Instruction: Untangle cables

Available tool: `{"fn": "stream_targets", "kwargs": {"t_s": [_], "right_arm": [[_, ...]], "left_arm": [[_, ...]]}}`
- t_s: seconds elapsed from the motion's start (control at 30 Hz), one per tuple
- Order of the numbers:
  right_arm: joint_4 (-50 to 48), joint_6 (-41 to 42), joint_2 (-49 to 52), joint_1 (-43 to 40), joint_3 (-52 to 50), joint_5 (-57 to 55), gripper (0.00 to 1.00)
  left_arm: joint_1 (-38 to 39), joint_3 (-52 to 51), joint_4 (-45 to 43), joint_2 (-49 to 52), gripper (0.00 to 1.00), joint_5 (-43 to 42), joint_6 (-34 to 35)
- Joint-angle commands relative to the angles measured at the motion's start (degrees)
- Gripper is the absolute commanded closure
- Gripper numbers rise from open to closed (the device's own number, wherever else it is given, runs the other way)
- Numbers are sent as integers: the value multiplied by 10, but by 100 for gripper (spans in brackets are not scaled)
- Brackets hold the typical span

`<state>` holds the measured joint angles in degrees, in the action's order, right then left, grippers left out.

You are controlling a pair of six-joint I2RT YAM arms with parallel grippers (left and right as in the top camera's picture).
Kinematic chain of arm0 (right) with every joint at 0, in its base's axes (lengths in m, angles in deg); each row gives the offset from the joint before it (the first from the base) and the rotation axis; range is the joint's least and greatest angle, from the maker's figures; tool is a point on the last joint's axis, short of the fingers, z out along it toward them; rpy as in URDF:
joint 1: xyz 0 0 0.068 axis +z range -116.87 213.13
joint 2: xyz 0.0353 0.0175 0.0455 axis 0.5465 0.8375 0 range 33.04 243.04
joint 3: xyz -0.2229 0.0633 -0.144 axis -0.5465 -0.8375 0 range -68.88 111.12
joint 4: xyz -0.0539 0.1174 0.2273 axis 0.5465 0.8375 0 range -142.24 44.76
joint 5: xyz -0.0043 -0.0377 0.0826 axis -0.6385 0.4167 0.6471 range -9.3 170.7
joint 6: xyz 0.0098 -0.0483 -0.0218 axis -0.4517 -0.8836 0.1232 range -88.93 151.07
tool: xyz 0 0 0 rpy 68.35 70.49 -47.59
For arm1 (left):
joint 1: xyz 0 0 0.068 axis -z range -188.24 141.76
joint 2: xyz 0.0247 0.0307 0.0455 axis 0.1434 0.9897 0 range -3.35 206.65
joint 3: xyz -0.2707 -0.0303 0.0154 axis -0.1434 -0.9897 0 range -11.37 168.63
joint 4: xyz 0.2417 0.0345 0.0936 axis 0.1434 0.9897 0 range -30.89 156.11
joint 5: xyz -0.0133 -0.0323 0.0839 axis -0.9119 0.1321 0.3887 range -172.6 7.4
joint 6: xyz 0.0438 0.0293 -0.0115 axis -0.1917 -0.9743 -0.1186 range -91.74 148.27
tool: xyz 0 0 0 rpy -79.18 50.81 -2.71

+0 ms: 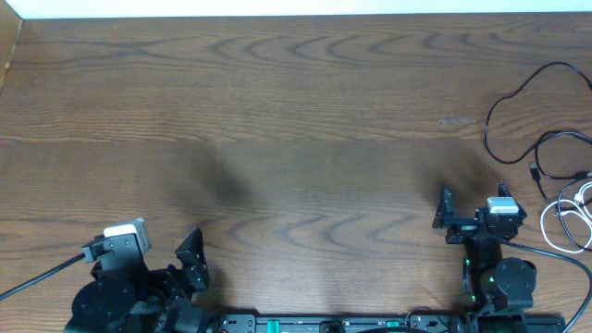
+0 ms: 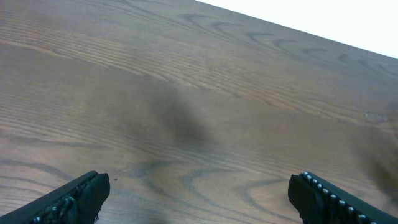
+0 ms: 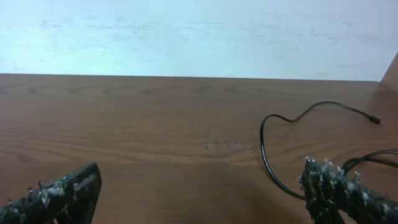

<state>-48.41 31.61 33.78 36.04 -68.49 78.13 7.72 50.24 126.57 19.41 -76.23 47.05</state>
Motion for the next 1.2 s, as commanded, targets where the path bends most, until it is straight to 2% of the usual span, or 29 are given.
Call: {"fn": "stream_targets", "kwargs": {"t_s": [0.0,0.17,1.17], "right_arm": [[2,-9,-4,-15,-1,-3,1],[2,-8,-4,-52,-1,-3,1],[2,-8,-4,-52,-1,-3,1]], "left_arm": [[0,3,0,0,3,7,-7],[0,3,0,0,3,7,-7],[0,3,0,0,3,7,-7]]}}
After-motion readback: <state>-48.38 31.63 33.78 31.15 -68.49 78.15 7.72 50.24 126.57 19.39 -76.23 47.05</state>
